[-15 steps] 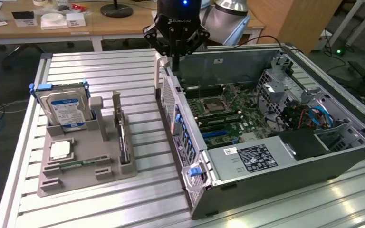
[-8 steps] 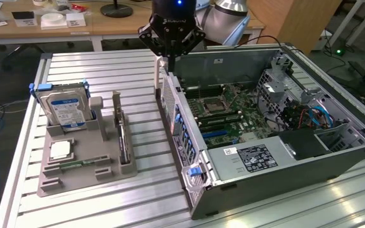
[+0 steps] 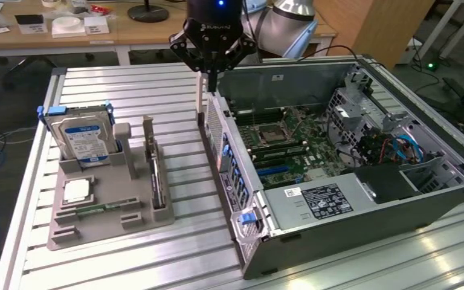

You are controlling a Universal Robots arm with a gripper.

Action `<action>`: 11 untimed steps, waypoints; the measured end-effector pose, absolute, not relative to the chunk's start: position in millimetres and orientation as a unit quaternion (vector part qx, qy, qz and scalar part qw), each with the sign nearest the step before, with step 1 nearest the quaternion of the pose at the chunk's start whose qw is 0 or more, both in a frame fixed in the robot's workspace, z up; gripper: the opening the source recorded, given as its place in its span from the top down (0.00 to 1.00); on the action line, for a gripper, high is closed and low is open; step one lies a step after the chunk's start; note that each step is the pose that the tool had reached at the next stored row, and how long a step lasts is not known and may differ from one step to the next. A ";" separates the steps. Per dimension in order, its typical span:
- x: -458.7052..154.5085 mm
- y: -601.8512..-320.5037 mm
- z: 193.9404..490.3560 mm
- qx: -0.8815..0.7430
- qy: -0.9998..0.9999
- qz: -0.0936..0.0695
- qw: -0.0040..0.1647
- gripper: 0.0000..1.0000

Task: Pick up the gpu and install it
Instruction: 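Reach for the gpu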

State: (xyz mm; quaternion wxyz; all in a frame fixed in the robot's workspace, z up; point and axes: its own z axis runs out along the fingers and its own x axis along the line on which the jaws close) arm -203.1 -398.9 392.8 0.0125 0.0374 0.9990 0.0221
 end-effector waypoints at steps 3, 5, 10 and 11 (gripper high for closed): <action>-206.5 -398.9 392.7 0.037 0.999 0.022 0.012 0.89; -208.9 -398.9 392.7 0.037 0.999 0.022 0.012 0.89; -214.6 -398.9 392.6 0.037 0.999 0.022 0.012 0.89; -215.7 -398.9 392.7 0.037 0.999 0.022 0.012 0.89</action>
